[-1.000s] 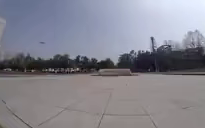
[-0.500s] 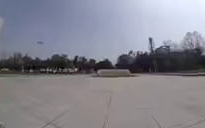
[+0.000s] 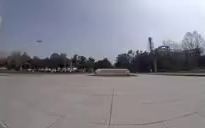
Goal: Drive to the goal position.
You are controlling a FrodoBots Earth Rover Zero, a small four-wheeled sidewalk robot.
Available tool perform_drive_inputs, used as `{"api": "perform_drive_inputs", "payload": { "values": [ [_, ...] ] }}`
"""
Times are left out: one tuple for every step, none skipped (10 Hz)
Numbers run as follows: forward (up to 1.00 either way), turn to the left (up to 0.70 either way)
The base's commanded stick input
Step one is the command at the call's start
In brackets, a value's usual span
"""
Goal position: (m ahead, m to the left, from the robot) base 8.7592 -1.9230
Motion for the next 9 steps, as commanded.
{"api": "perform_drive_inputs", "payload": {
  "values": [
    [1.0,0.0],
    [1.0,0.0],
    [1.0,0.0],
    [1.0,0.0],
    [1.0,0.0],
    [1.0,0.0],
    [1.0,0.0],
    [1.0,0.0],
    [1.0,0.0]
  ]
}}
